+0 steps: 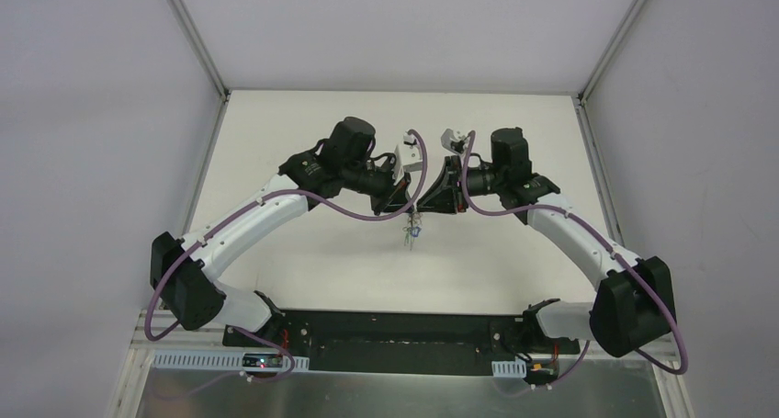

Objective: Put the keys on the keyring

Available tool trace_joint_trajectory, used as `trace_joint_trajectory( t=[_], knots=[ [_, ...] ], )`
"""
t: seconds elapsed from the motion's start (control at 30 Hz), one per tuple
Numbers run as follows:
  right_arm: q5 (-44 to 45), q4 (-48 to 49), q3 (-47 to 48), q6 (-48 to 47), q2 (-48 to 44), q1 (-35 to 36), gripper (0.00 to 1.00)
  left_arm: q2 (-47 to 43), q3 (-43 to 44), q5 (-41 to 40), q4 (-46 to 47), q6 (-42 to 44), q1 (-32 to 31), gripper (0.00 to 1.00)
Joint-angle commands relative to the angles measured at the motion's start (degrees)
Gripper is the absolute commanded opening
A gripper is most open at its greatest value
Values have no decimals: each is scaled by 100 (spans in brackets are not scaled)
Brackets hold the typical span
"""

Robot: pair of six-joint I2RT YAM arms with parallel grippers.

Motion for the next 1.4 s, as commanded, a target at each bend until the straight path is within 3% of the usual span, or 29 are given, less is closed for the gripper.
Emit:
trace_joint_trajectory(
  t=[0.0,0.13,0.27,0.47,0.7,0.9,1.0,1.17,1.37],
  knots=[
    [-131,269,193,68,61,64,16,6,124,229,328,-83,-85,0],
    [-153,274,188,63,91,86,11,19,120,210,349,-104,-81,0],
    [-172,258,181,14,92,93,0,19,107,194,378,-115,-83,0],
    [-299,287,300,86,1,-125,0,-96,-106,555,824,-287,76,0],
    [-473,1012,283,1091,-93,-234,0,-361,-756,974,2012,-900,414,23],
    [-472,1631,110,1646,-93,-305,0,-430,-957,1137,2136,-615,424,28],
    [-449,1731,104,1891,-66,-325,0,-432,-960,1150,2135,-526,422,26],
    [-343,1777,97,1987,-21,-360,0,-416,-869,1127,1846,-209,417,11],
    [-116,1803,68,2095,35,-374,0,-389,-823,1004,1723,-46,386,5]
  ],
)
